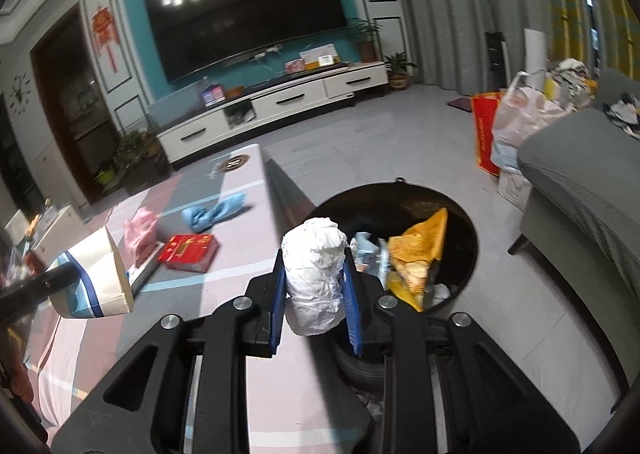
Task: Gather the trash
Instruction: 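Carry the cup and tissue over the black bin and open both tools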
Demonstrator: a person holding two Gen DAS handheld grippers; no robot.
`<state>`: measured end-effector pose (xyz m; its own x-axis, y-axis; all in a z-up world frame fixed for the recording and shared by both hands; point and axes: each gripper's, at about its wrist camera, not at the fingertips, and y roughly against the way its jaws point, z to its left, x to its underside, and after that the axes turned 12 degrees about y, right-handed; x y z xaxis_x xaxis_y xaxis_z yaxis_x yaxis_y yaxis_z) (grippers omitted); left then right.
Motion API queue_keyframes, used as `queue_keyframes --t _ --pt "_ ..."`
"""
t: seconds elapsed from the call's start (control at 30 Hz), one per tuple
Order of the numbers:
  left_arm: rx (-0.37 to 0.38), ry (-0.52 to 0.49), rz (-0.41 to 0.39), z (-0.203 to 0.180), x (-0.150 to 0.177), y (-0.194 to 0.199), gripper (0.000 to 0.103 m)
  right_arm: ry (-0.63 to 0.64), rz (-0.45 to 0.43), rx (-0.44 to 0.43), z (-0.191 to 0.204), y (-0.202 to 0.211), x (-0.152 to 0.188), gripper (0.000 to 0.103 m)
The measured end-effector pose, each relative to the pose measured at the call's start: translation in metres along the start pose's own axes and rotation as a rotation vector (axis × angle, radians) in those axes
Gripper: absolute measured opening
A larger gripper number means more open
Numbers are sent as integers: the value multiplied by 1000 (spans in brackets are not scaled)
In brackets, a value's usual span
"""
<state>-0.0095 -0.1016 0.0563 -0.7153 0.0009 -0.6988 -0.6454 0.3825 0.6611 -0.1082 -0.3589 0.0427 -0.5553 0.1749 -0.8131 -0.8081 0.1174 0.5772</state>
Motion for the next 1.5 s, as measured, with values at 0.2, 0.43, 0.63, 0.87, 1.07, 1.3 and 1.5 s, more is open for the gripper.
queue_keyframes --t 0.2,0.43,0.63,0.87,1.07,1.3,1.5 --pt "51 -89 12 -46 -5 -21 45 -52 5 27 -25 -1 7 26" --pt "96 -184 28 -94 -13 -45 45 -100 8 49 -48 -1 14 26" --pt "109 -266 32 -133 -17 -68 45 -142 12 60 -66 -5 19 27" --pt "98 -341 63 -169 -14 -108 46 -179 27 53 -80 -17 22 27" --pt "38 -392 135 -187 -2 -153 46 -200 48 26 -86 -37 19 27" --pt "11 -426 155 -193 8 -173 46 -177 66 29 -85 -58 14 28" --pt "-8 -419 160 -190 7 -179 53 -167 79 37 -87 -66 11 34"
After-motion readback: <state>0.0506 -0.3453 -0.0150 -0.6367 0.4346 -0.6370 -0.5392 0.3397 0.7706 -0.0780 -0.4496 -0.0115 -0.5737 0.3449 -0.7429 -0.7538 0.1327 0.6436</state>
